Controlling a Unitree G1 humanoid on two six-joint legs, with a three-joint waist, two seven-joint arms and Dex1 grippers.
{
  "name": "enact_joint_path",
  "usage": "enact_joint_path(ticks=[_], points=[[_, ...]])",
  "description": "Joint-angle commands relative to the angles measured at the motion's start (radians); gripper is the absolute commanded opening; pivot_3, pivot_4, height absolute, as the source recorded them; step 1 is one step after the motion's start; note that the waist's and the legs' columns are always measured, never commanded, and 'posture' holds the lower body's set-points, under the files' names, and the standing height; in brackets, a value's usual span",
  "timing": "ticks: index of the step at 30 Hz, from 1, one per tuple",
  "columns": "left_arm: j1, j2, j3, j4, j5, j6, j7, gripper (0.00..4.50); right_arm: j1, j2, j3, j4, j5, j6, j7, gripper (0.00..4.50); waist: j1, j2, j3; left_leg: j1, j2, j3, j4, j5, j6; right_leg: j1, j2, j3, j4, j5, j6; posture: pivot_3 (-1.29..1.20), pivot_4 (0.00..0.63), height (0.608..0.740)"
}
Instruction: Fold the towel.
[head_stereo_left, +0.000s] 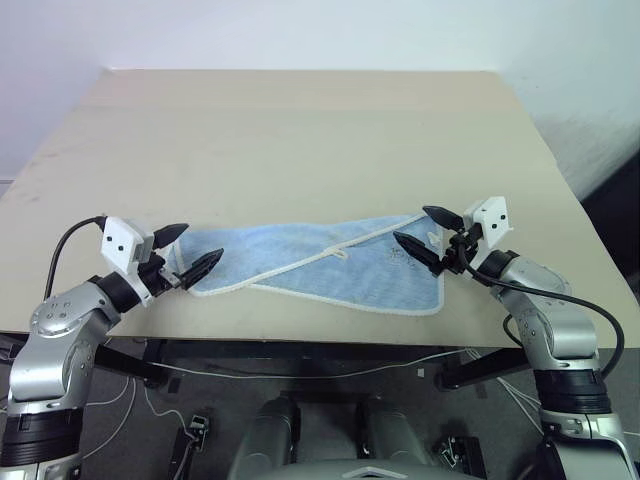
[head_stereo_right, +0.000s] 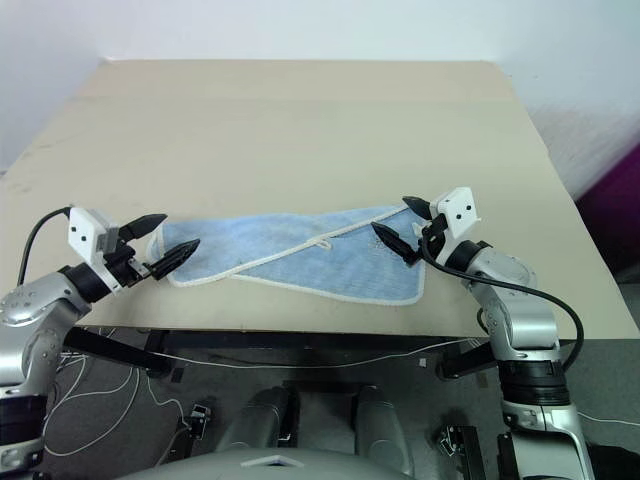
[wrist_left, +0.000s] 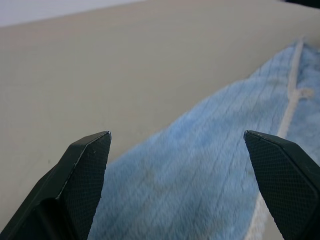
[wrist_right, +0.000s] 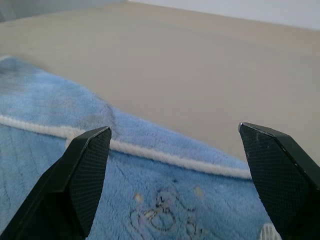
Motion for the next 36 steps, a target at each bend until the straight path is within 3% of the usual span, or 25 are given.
enact_joint_path(ticks=[1, 20, 28, 36], points=[[-0.028, 0.008, -0.013, 0.011, 0.003, -0.004, -0.017, 4.46, 0.024, -0.003, -0.041, -0.072, 0.026, -0.007, -0.018, 4.31, -0.001, 0.000, 0.000, 0.000, 0.000, 0.000, 0.000, 0.000, 0.000, 0.000, 0.000, 0.000, 0.000, 0.000, 0.000, 0.00, 0.150, 0.740], [0.098, 0.024, -0.012, -0.108, 0.019, -0.002, 0.003, 4.46, -0.033, -0.038, -0.029, -0.020, 0.019, 0.006, 0.025, 4.31, 0.000, 0.000, 0.000, 0.000, 0.000, 0.000, -0.001, 0.000, 0.000, 0.000, 0.000, 0.000, -0.001, 0.000, 0.000, 0.00, 0.150, 0.740], [0.182, 0.161, 0.002, -0.108, 0.071, -0.055, -0.127, 4.46, -0.065, -0.046, -0.017, 0.022, 0.006, 0.000, 0.034, 4.31, -0.006, 0.002, 0.001, 0.000, 0.001, 0.000, -0.002, 0.000, 0.000, -0.001, 0.000, 0.000, -0.001, 0.000, 0.000, 0.00, 0.150, 0.740], [0.101, 0.328, -0.063, 0.062, 0.181, -0.218, -0.314, 4.46, -0.037, -0.044, -0.020, -0.007, 0.004, 0.008, 0.018, 4.31, -0.002, 0.002, 0.001, 0.000, 0.000, 0.000, -0.003, 0.000, 0.000, 0.000, -0.001, 0.000, -0.003, 0.000, -0.001, 0.00, 0.150, 0.740]])
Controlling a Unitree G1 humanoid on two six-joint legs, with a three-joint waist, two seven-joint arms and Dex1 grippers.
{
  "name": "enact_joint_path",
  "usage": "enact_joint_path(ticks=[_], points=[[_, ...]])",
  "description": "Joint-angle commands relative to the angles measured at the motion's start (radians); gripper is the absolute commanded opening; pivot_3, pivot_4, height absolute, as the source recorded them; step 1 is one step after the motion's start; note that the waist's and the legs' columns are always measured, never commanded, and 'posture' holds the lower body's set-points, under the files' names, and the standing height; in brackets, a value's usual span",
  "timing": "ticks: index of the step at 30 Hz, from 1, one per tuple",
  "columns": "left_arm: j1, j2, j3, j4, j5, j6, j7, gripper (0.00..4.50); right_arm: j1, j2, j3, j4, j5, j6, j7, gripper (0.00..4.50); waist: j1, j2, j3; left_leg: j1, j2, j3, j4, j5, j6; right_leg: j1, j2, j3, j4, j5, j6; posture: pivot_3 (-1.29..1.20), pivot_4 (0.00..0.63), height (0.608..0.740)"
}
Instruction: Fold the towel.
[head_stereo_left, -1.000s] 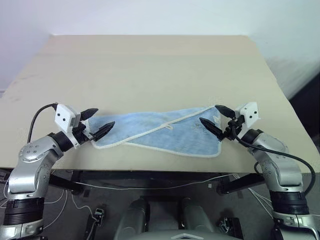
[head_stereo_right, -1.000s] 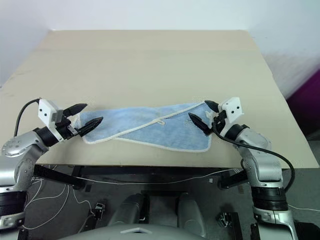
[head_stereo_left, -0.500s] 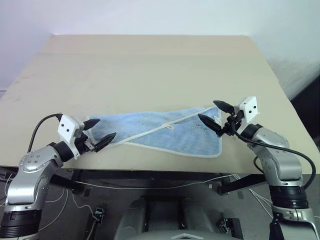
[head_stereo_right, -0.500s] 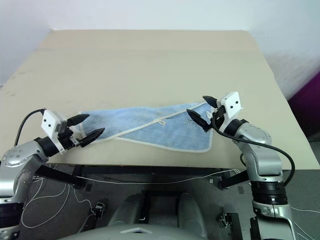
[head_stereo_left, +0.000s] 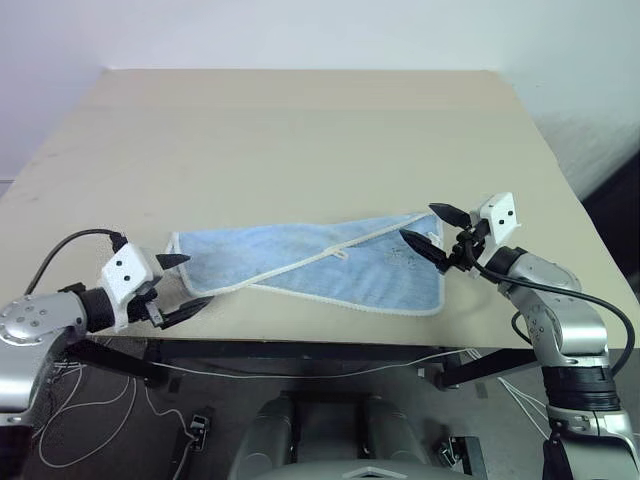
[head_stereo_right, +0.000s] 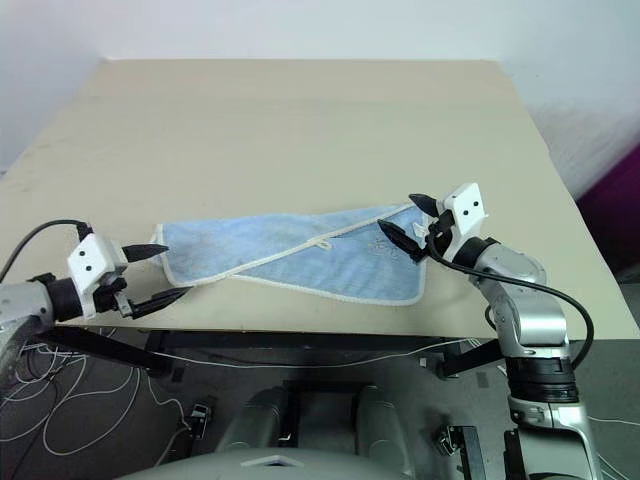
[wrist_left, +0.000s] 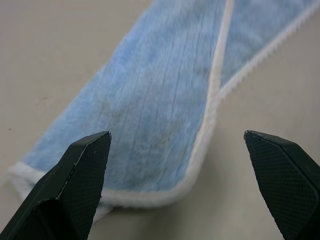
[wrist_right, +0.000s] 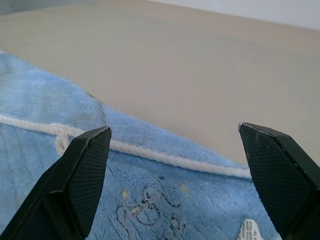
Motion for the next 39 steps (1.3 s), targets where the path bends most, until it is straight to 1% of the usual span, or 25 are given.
enact_joint_path(ticks=[1, 3, 9, 11, 13, 17, 22, 25, 29, 33, 34, 36, 37, 39], points=[[-0.060, 0.063, -0.029, 0.079, 0.035, -0.088, -0.109, 4.46, -0.002, -0.009, -0.009, -0.039, -0.001, -0.009, -0.008, 4.31, 0.000, 0.000, 0.000, 0.000, 0.000, 0.000, 0.000, 0.000, 0.000, 0.000, 0.000, 0.000, 0.000, 0.000, 0.000, 0.00, 0.150, 0.740], [-0.091, 0.090, -0.063, 0.140, 0.069, -0.155, -0.162, 4.46, -0.005, -0.006, -0.009, -0.041, -0.003, -0.011, -0.015, 4.31, -0.001, 0.000, 0.000, 0.000, 0.000, 0.000, 0.000, 0.000, 0.000, 0.000, 0.000, 0.000, 0.000, 0.000, 0.000, 0.00, 0.150, 0.740], [-0.258, 0.105, -0.188, 0.340, 0.099, -0.272, -0.367, 4.46, 0.015, 0.018, -0.007, -0.049, -0.012, -0.029, -0.046, 4.31, -0.002, 0.001, 0.000, 0.000, 0.000, 0.000, -0.002, 0.000, 0.000, -0.001, 0.000, 0.000, -0.001, 0.000, 0.000, 0.00, 0.150, 0.740], [-0.325, 0.109, -0.238, 0.413, 0.139, -0.330, -0.420, 4.46, 0.032, 0.030, -0.012, -0.055, -0.014, -0.040, -0.060, 4.31, -0.001, 0.001, 0.000, 0.000, 0.000, 0.000, -0.002, 0.000, 0.000, -0.001, 0.001, -0.001, -0.001, 0.000, 0.000, 0.00, 0.150, 0.740], [-0.383, 0.105, -0.276, 0.485, 0.177, -0.397, -0.453, 4.46, 0.057, 0.043, -0.012, -0.076, -0.017, -0.045, -0.078, 4.31, -0.001, 0.001, 0.000, 0.000, 0.000, 0.000, -0.002, 0.000, 0.000, -0.001, 0.001, -0.001, 0.000, 0.000, 0.000, 0.00, 0.150, 0.740], [-0.497, 0.076, -0.331, 0.630, 0.222, -0.474, -0.496, 4.46, 0.119, 0.063, -0.022, -0.141, -0.010, -0.037, -0.113, 4.31, -0.001, 0.001, 0.001, 0.000, 0.000, 0.001, -0.002, 0.000, 0.000, -0.001, 0.003, -0.001, 0.000, 0.000, 0.000, 0.00, 0.150, 0.740], [-0.573, 0.041, -0.373, 0.737, 0.238, -0.532, -0.546, 4.46, 0.179, 0.062, -0.038, -0.203, -0.005, -0.020, -0.146, 4.31, -0.004, 0.001, 0.000, 0.000, 0.000, 0.001, -0.001, 0.000, 0.000, -0.001, 0.004, -0.001, 0.001, 0.000, 0.001, 0.00, 0.150, 0.740], [-0.594, 0.026, -0.384, 0.764, 0.239, -0.543, -0.564, 3.87, 0.194, 0.053, -0.054, -0.213, 0.003, -0.016, -0.155, 4.31, -0.005, 0.001, 0.000, 0.000, 0.000, 0.001, 0.000, 0.000, 0.000, -0.001, 0.004, -0.001, 0.002, 0.000, 0.001, 0.00, 0.150, 0.740], [-0.599, 0.026, -0.386, 0.796, 0.248, -0.590, -0.566, 2.59, 0.206, 0.057, -0.055, -0.229, 0.003, -0.010, -0.164, 4.31, -0.005, 0.001, 0.000, 0.000, 0.000, 0.001, 0.001, 0.000, 0.001, 0.000, 0.004, -0.001, 0.003, 0.000, 0.001, 0.00, 0.150, 0.740], [-0.602, 0.032, -0.381, 0.825, 0.261, -0.640, -0.550, 1.18, 0.204, 0.058, -0.052, -0.239, 0.007, -0.001, -0.171, 4.31, -0.004, 0.001, 0.000, 0.000, 0.000, 0.001, 0.002, 0.000, 0.001, 0.000, 0.004, -0.001, 0.003, 0.000, 0.001, 0.00, 0.150, 0.740], [-0.602, 0.032, -0.377, 0.828, 0.258, -0.643, -0.550, 0.92, 0.202, 0.058, -0.053, -0.239, 0.008, 0.002, -0.171, 4.31, -0.004, 0.000, 0.000, 0.000, 0.000, 0.001, 0.002, 0.000, 0.001, 0.000, 0.004, -0.001, 0.003, 0.000, 0.001, 0.00, 0.150, 0.740], [-0.600, 0.033, -0.374, 0.832, 0.258, -0.647, -0.544, 0.18, 0.197, 0.057, -0.051, -0.231, 0.007, 0.002, -0.169, 4.31, -0.004, 0.001, 0.000, 0.000, 0.000, 0.000, 0.002, 0.000, 0.001, 0.000, 0.004, -0.001, 0.003, 0.000, 0.001, 0.00, 0.150, 0.740], [-0.596, 0.033, -0.368, 0.830, 0.258, -0.647, -0.529, 0.02, 0.192, 0.056, -0.048, -0.226, 0.007, 0.002, -0.167, 4.31, -0.004, 0.001, 0.000, 0.000, 0.000, 0.000, 0.002, 0.000, 0.001, 0.000, 0.004, -0.001, 0.003, 0.000, 0.001, 0.00, 0.150, 0.740], [-0.586, 0.026, -0.350, 0.808, 0.231, -0.609, -0.518, 0.02, 0.183, 0.054, -0.044, -0.217, 0.007, 0.002, -0.164, 4.31, -0.005, 0.001, 0.000, 0.000, 0.000, 0.001, 0.003, 0.000, 0.001, 0.000, 0.004, -0.001, 0.003, 0.000, 0.001, 0.00, 0.150, 0.740]])
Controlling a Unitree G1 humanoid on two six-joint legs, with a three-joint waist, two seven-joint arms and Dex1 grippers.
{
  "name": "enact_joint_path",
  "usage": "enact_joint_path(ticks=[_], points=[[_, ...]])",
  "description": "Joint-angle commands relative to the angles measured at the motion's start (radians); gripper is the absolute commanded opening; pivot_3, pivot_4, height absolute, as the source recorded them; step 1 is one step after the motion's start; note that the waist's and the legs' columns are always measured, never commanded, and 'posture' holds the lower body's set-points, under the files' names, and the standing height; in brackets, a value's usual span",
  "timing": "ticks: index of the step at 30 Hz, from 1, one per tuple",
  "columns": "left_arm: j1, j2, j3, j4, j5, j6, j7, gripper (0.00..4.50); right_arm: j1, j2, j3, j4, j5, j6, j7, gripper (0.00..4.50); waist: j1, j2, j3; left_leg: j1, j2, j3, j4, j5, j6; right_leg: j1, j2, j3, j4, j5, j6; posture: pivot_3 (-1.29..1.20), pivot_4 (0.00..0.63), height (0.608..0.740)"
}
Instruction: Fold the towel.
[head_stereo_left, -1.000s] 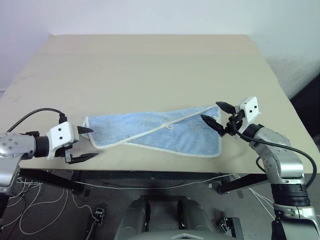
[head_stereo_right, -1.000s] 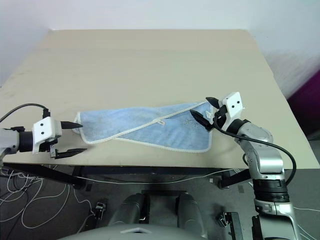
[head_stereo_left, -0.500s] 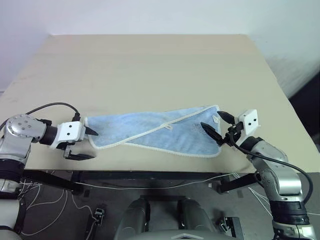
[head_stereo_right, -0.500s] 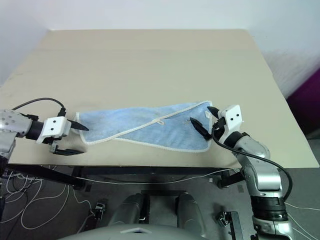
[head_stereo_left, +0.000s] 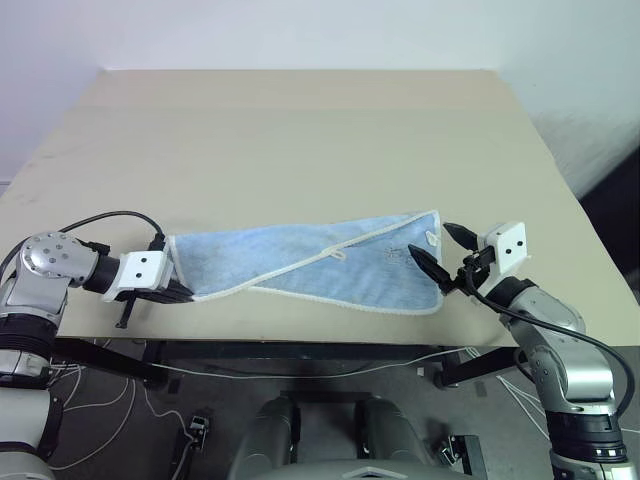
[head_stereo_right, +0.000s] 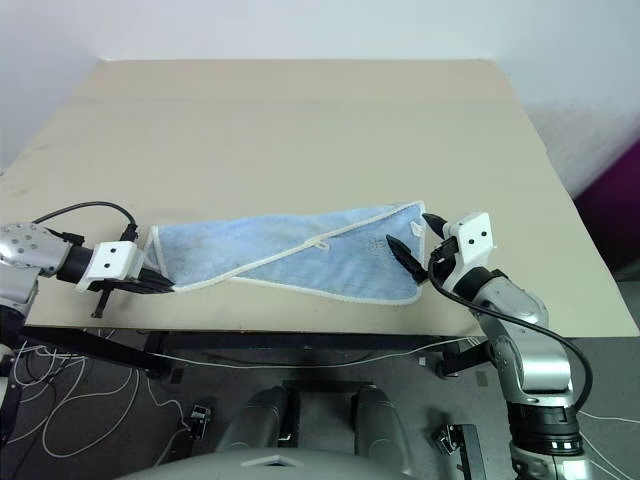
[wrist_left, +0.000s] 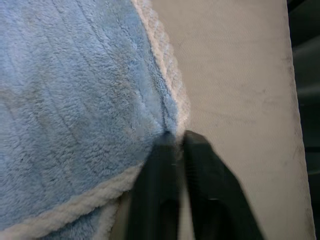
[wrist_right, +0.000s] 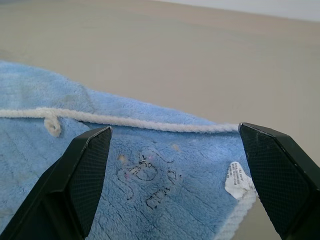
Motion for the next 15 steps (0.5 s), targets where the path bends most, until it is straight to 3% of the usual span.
enact_joint_path(ticks=[1, 15], points=[[0.006, 0.006, 0.042, -0.031, -0.034, 0.043, 0.020, 0.02, -0.023, -0.006, -0.013, -0.017, 0.015, -0.005, 0.005, 4.31, 0.000, 0.000, 0.000, 0.000, 0.000, 0.000, 0.000, 0.000, 0.000, 0.000, 0.000, 0.000, 0.000, 0.000, 0.000, 0.00, 0.150, 0.740], [0.066, -0.027, 0.171, -0.200, -0.143, 0.224, 0.168, 0.02, -0.098, -0.048, 0.011, 0.047, -0.028, -0.031, 0.047, 4.31, -0.001, 0.000, 0.000, 0.000, 0.000, 0.000, 0.001, 0.000, 0.000, 0.000, 0.000, 0.000, 0.001, 0.000, 0.000, 0.00, 0.150, 0.740]])
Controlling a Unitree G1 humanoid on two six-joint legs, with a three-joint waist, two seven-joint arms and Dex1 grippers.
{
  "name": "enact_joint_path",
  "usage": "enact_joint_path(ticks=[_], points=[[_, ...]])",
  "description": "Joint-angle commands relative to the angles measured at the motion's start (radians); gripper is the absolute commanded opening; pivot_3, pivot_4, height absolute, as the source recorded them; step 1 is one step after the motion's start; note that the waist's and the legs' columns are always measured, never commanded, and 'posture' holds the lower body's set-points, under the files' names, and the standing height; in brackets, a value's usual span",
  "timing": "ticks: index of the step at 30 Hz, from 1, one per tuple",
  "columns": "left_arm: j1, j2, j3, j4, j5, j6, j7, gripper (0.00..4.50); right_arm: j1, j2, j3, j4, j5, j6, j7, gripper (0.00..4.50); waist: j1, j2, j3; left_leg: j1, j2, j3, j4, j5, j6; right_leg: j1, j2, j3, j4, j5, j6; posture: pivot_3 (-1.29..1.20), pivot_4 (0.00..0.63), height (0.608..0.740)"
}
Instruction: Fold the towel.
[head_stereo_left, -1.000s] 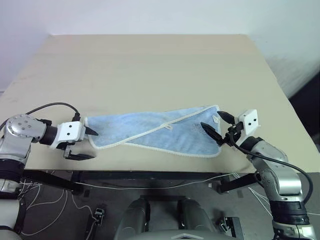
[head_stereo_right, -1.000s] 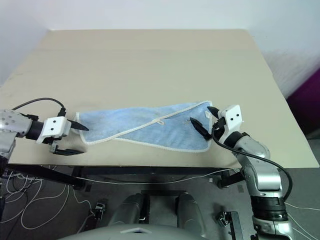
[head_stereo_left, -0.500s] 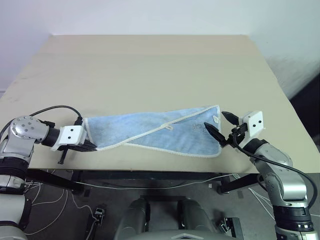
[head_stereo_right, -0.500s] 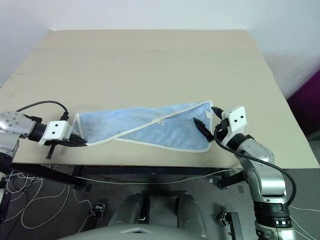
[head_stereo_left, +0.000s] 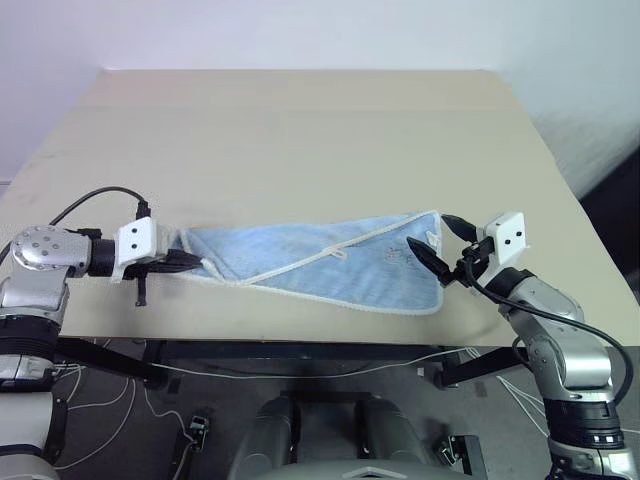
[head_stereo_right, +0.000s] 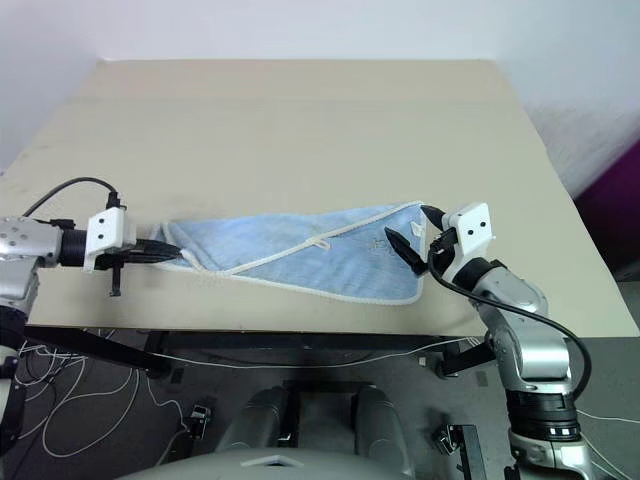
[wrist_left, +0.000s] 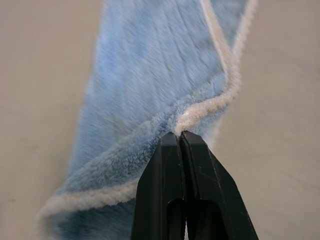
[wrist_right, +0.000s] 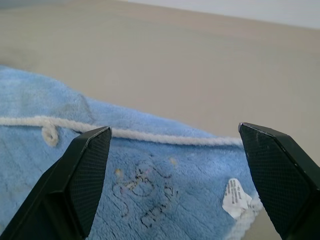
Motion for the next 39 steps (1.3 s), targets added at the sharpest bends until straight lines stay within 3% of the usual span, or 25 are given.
enact_joint_path(ticks=[1, 11, 24, 34, 37, 39], points=[[0.026, 0.012, 0.039, -0.055, -0.028, 0.027, 0.014, 0.02, -0.050, -0.049, 0.013, 0.007, -0.043, -0.045, 0.028, 4.31, -0.002, 0.000, 0.000, 0.000, 0.000, 0.000, 0.000, 0.000, 0.000, 0.000, 0.000, 0.000, 0.000, 0.000, 0.000, 0.00, 0.150, 0.740], [0.050, 0.013, 0.062, -0.080, -0.014, 0.034, 0.078, 0.00, -0.279, -0.320, 0.212, 0.360, -0.453, -0.418, 0.099, 4.40, -0.001, 0.000, 0.000, 0.000, -0.001, 0.001, 0.001, 0.000, 0.000, -0.001, 0.000, 0.000, 0.001, 0.000, 0.000, 0.00, 0.150, 0.740], [0.128, 0.017, 0.106, -0.174, -0.043, 0.076, 0.134, 0.00, -0.654, -0.243, 0.377, 0.995, -0.676, -0.775, 0.009, 4.40, -0.006, 0.001, 0.001, 0.000, 0.000, 0.002, 0.001, 0.000, 0.000, -0.002, 0.000, 0.001, 0.002, 0.000, 0.000, 0.00, 0.150, 0.740], [0.194, 0.023, 0.138, -0.240, -0.048, 0.102, 0.166, 0.00, -0.769, -0.208, 0.442, 1.226, -0.762, -0.903, -0.031, 4.40, -0.007, 0.001, 0.001, 0.000, 0.000, 0.002, 0.001, 0.000, 0.000, -0.002, 0.000, 0.002, 0.003, 0.000, 0.000, 0.00, 0.150, 0.740], [0.205, 0.022, 0.143, -0.252, -0.047, 0.108, 0.170, 0.00, -0.786, -0.201, 0.442, 1.251, -0.767, -0.920, -0.041, 3.83, -0.008, 0.001, 0.001, 0.000, 0.000, 0.002, 0.001, 0.000, 0.000, -0.002, 0.000, 0.002, 0.003, 0.000, 0.000, 0.00, 0.150, 0.740], [0.209, 0.020, 0.143, -0.257, -0.047, 0.111, 0.173, 0.00, -0.791, -0.198, 0.441, 1.261, -0.768, -0.926, -0.040, 3.19, -0.008, 0.001, 0.001, 0.000, 0.000, 0.002, 0.001, 0.000, 0.000, -0.002, 0.000, 0.002, 0.003, 0.000, 0.000, 0.00, 0.150, 0.740]])
